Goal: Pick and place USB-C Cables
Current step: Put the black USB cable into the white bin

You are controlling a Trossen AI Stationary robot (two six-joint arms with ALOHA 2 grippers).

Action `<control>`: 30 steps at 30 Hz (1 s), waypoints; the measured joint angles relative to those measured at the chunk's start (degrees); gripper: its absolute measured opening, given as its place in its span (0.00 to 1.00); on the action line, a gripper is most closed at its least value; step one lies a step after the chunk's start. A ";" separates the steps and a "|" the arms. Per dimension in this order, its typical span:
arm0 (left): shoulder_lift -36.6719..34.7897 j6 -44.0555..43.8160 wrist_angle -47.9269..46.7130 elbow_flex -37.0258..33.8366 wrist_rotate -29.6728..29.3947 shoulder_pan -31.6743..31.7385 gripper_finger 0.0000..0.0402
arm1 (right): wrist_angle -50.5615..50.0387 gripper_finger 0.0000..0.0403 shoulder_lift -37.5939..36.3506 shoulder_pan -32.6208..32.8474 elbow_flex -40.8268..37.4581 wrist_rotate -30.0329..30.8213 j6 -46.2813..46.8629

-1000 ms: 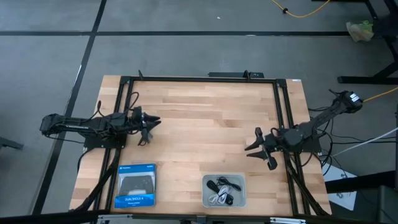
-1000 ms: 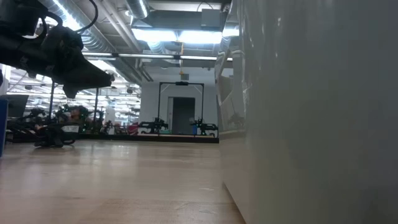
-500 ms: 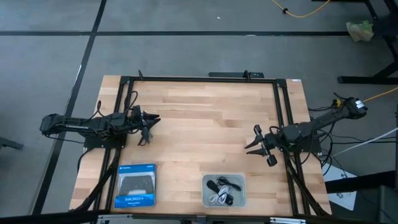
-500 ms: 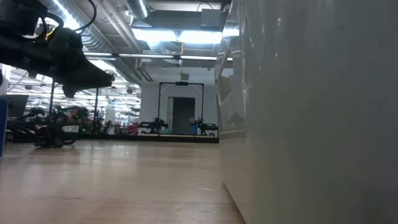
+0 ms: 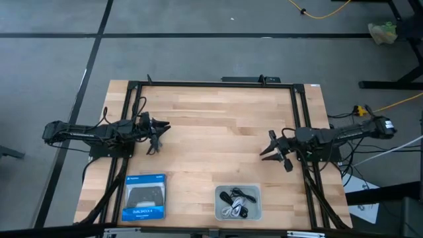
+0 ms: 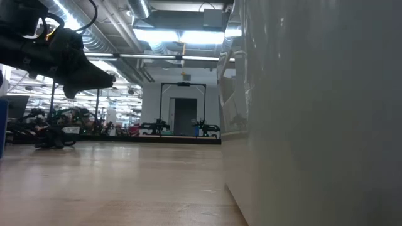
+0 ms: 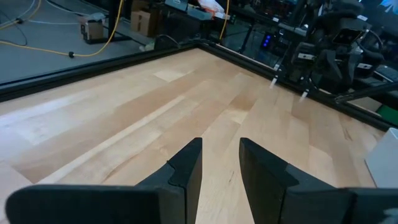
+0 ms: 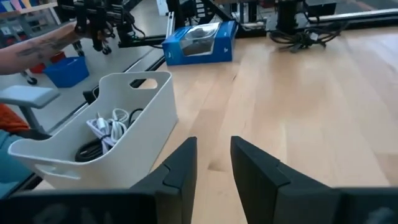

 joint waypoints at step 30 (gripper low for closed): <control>0.02 0.00 -0.02 -0.02 -0.11 -0.01 0.25 | -18.23 0.25 -18.99 2.46 3.06 22.87 -7.42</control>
